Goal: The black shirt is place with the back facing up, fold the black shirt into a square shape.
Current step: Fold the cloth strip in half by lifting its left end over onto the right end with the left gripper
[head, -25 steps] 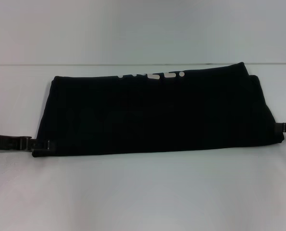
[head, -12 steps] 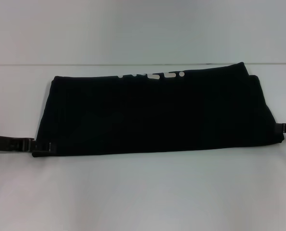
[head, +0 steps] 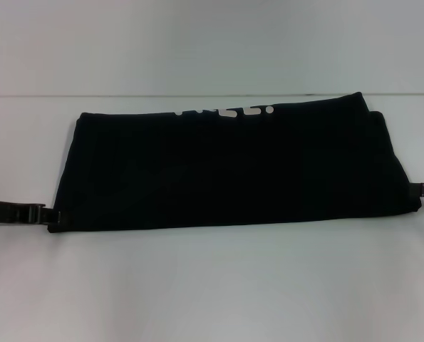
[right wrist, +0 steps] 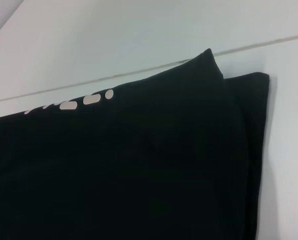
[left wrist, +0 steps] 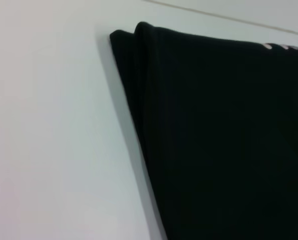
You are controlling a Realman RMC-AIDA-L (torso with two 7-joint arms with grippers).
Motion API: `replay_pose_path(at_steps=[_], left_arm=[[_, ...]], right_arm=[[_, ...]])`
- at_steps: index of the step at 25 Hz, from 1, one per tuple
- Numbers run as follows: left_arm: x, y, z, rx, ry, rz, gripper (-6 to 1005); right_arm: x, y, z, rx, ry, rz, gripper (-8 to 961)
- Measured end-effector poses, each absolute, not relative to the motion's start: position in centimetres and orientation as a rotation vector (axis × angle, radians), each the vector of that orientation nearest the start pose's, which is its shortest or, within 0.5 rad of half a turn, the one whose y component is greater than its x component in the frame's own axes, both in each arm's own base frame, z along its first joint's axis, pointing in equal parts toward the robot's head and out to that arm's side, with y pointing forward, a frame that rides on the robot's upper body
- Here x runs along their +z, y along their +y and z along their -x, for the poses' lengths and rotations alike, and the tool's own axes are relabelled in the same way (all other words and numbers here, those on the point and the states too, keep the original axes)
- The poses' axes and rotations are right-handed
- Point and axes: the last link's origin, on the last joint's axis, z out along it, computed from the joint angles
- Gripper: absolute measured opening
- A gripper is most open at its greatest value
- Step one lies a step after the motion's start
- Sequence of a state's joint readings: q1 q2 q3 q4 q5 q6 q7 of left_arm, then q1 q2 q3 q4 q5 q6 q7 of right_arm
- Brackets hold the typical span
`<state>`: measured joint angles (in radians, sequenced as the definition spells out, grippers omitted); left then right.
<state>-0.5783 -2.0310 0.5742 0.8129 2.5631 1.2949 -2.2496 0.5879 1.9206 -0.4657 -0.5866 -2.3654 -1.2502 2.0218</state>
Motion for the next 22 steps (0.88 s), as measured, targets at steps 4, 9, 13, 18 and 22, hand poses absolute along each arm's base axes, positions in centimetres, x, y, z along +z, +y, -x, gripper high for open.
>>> replay_pose_path(at_steps=[4, 9, 13, 18, 22], left_arm=[[5.19, 36.02, 33.55, -0.103, -1.54, 2.127, 424], [4.93, 36.0, 33.61, -0.095, -1.541, 2.129, 244], [4.82, 35.98, 33.62, -0.089, -1.54, 2.132, 128], [5.35, 36.06, 33.42, -0.101, -1.535, 2.135, 27], [5.62, 36.13, 33.21, -0.103, -1.526, 2.142, -2]], right_arm=[[7.21, 36.81, -34.94, 0.354, 1.46, 2.126, 646], [7.2, 36.81, -34.92, 0.353, 1.459, 2.127, 646], [7.16, 36.86, -35.01, 0.35, 1.459, 2.12, 645], [7.03, 36.77, -35.16, 0.338, 1.464, 2.12, 644], [6.58, 36.82, -35.05, 0.315, 1.463, 2.131, 644]])
